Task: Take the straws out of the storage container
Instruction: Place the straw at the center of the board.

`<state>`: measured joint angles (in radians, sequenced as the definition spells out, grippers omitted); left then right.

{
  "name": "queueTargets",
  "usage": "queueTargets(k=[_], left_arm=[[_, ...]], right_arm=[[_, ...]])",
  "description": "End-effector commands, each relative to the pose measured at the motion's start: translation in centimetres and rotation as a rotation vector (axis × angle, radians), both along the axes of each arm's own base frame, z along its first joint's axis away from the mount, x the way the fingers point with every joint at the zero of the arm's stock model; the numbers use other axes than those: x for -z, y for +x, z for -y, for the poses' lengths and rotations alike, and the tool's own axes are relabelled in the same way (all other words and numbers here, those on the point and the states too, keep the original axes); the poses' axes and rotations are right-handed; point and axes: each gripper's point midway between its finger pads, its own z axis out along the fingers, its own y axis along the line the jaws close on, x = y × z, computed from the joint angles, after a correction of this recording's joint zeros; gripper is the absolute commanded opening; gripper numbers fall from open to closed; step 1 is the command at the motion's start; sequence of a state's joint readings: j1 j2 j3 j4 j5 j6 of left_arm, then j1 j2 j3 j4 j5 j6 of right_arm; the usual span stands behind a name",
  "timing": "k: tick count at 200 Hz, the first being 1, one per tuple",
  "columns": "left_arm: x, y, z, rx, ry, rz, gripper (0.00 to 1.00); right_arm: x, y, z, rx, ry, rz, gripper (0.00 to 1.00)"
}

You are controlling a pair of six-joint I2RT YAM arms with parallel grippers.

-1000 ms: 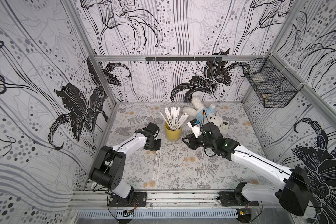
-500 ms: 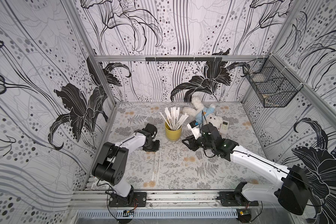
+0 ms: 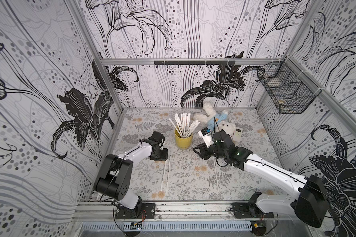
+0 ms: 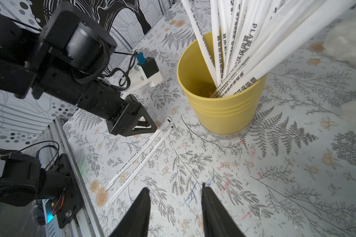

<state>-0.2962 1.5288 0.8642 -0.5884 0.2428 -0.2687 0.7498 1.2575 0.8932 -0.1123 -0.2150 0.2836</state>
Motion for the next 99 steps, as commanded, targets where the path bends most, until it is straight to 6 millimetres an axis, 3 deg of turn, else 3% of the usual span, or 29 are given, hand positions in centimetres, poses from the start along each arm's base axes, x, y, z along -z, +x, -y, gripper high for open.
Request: queueTargets(k=[1, 18, 46, 80, 99], left_arm=[[-1.5, 0.7, -0.4, -0.078, -0.029, 0.096, 0.34], [-2.8, 0.4, -0.8, -0.112, -0.043, 0.166, 0.33], [-8.1, 0.9, 0.4, -0.099, -0.077, 0.382, 0.32], [-15.8, 0.1, 4.8, 0.014, -0.199, 0.697, 0.32], [-18.4, -1.0, 7.4, 0.096, -0.265, 0.839, 0.32]], right_arm=[[0.0, 0.1, 0.3, 0.013, -0.016, 0.014, 0.45], [-0.3, 0.5, 0.4, 0.026, -0.016, 0.029, 0.45], [-0.8, 1.5, 0.4, 0.055, -0.033, 0.059, 0.46], [-1.9, 3.4, 0.3, 0.11, -0.05, 0.111, 0.46], [-2.6, 4.8, 0.3, 0.157, -0.048, 0.155, 0.45]])
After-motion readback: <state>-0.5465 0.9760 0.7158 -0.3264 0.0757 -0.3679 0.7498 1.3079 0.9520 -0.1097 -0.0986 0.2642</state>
